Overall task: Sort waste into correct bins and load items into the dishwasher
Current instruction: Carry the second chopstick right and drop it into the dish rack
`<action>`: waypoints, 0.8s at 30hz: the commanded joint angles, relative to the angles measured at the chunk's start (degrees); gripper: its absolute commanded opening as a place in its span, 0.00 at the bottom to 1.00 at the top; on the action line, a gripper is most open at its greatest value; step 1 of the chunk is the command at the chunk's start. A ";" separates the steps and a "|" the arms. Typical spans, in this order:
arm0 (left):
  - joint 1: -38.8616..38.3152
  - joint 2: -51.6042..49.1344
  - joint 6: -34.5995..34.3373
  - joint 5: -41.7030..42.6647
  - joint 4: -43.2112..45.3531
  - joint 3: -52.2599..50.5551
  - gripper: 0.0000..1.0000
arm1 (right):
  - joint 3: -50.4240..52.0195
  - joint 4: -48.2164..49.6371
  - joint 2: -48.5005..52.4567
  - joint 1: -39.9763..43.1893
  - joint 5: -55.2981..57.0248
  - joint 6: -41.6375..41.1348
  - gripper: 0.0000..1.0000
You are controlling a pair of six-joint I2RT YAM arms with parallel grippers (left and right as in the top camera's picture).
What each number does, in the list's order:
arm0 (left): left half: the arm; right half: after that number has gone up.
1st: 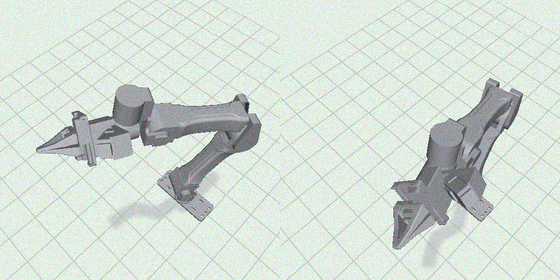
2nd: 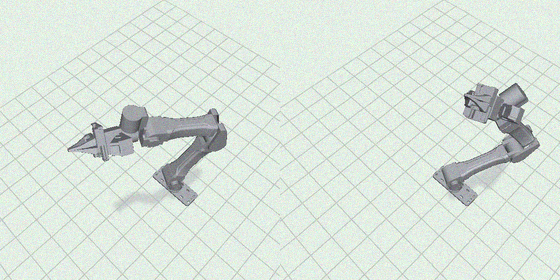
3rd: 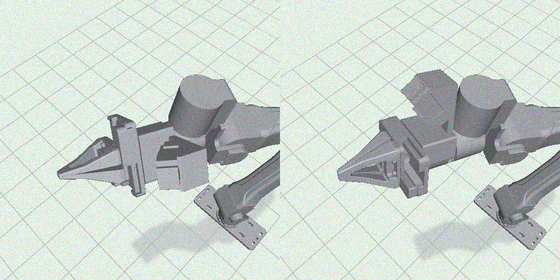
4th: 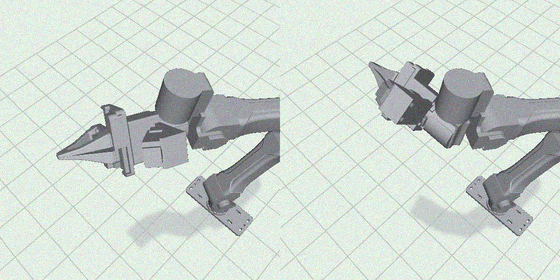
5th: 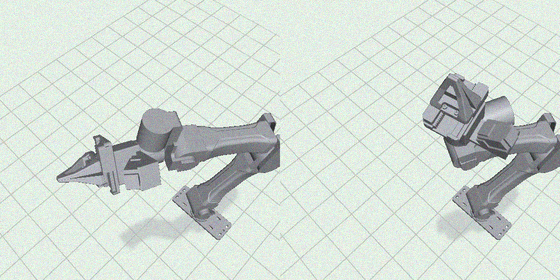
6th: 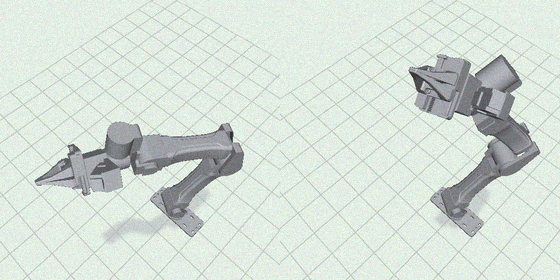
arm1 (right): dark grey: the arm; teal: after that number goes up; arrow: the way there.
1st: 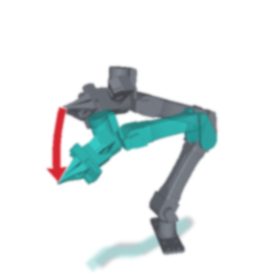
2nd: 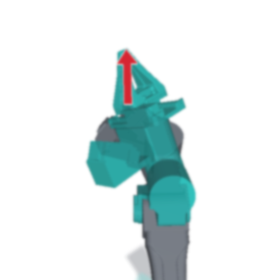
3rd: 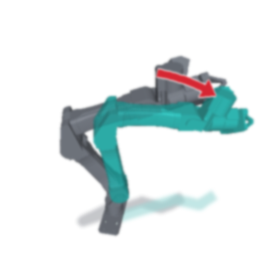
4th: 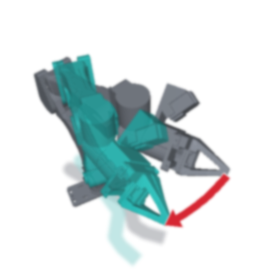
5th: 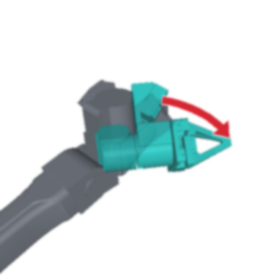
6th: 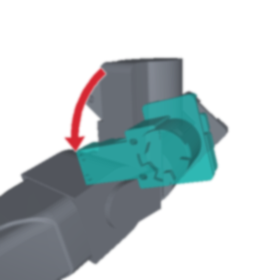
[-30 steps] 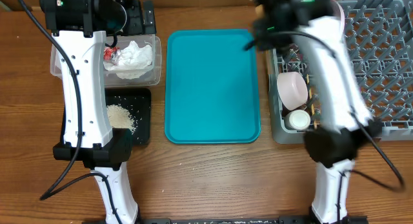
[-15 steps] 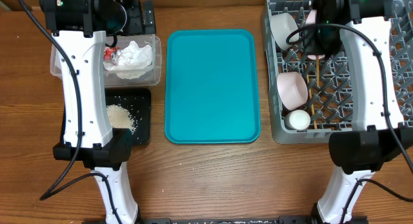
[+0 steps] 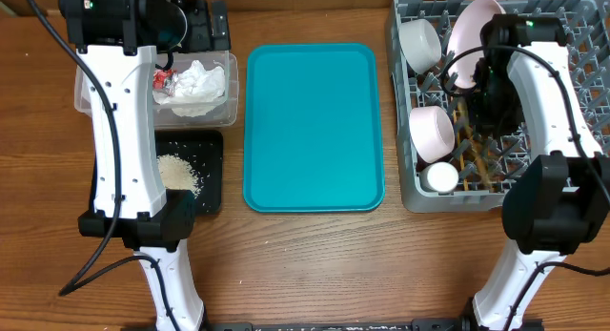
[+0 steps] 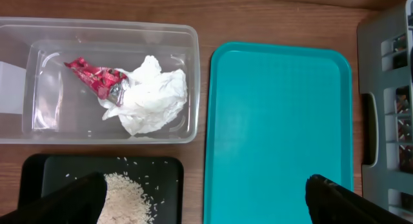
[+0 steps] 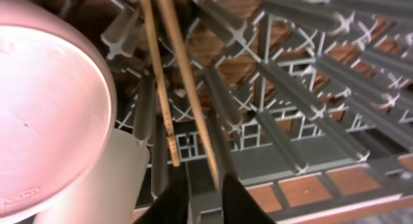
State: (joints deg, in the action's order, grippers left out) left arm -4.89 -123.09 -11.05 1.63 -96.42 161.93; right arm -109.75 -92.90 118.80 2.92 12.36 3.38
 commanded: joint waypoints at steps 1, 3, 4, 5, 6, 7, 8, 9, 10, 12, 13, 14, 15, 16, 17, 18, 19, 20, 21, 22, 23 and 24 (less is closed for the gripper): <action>-0.07 0.83 -0.76 -0.37 0.00 0.11 1.00 | -0.39 0.46 -0.09 -0.22 0.24 0.11 0.23; -0.07 0.83 -0.76 -0.35 0.00 0.11 1.00 | -0.79 0.44 -0.09 -0.22 0.15 0.07 0.24; -0.07 0.83 -0.76 -0.37 0.02 0.11 1.00 | -1.22 0.37 -0.09 -0.22 -0.17 -0.02 0.24; -0.04 0.83 -0.76 -0.37 0.02 0.11 1.00 | -1.99 -0.02 -0.09 -0.22 -0.90 -0.15 0.25; -0.04 0.83 -0.76 -0.35 0.00 0.11 1.00 | -3.02 -0.50 -0.09 -0.22 -1.95 -0.15 0.26; -0.04 0.83 -0.79 -0.35 0.02 0.11 1.00 | -4.15 -0.98 -0.11 -0.24 -2.99 -0.15 0.26; -0.04 0.83 -0.76 -0.37 0.02 0.11 1.00 | -5.79 -1.70 -0.28 -0.28 -4.44 -0.15 0.27; -0.04 0.83 -0.76 -0.37 0.00 0.11 1.00 | -7.63 -2.45 -0.55 -0.35 -5.95 -0.13 0.29; -0.04 0.83 -0.76 -0.37 0.02 0.11 1.00 | -9.35 -3.15 -0.81 -0.42 -7.32 -0.13 0.30; -0.07 0.83 -0.76 -0.37 0.02 0.11 1.00 | -13.88 -4.17 -1.73 -0.70 -11.08 -0.11 0.32; -0.04 0.83 -0.79 -0.35 0.00 0.11 1.00 | -16.02 -4.17 -2.78 -0.98 -13.60 -0.09 0.36; -0.04 0.83 -0.76 -0.37 0.00 0.11 1.00 | -18.23 -4.17 -3.96 -1.31 -15.76 -0.09 0.52; -0.04 0.83 -0.76 -0.37 0.00 0.11 1.00 | -21.38 -4.17 -6.16 -1.81 -18.23 -0.09 1.00; -0.04 0.83 -0.76 -0.35 0.02 0.11 1.00 | -22.95 -4.15 -7.50 -2.08 -19.30 -0.11 1.00; -0.04 0.83 -0.76 -0.37 0.02 0.11 1.00 | -23.98 -4.15 -8.57 -2.25 -20.04 -0.11 1.00; -0.04 0.83 -0.76 -0.37 0.00 0.11 1.00 | -25.20 -4.15 -10.21 -2.51 -20.90 -0.15 1.00; -0.04 0.83 -0.76 -0.37 0.02 0.11 1.00 | -26.01 -4.15 -11.61 -2.62 -21.62 -0.26 1.00; -0.04 0.83 -0.76 -0.35 0.02 0.11 1.00 | -26.75 -4.15 -13.35 -2.80 -22.12 -0.94 1.00; -0.04 0.83 -0.76 -0.37 0.02 0.11 1.00 | -27.19 -4.15 -14.88 -2.86 -22.18 -2.19 1.00; -0.04 0.83 -0.76 -0.37 0.02 0.11 1.00 | -27.39 -4.15 -16.94 -2.86 -22.18 -4.20 1.00; -0.07 0.83 -0.76 -0.37 0.02 0.11 1.00 | -27.39 -4.15 -18.60 -2.86 -22.18 -6.03 1.00; -0.04 0.83 -0.76 -0.37 0.02 0.11 1.00 | -27.39 -4.13 -21.90 -2.86 -22.38 -10.10 1.00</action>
State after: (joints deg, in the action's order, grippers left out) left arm -4.89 -123.09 -11.03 1.63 -96.42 161.93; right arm -135.17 -96.99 104.71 -0.12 -7.60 0.93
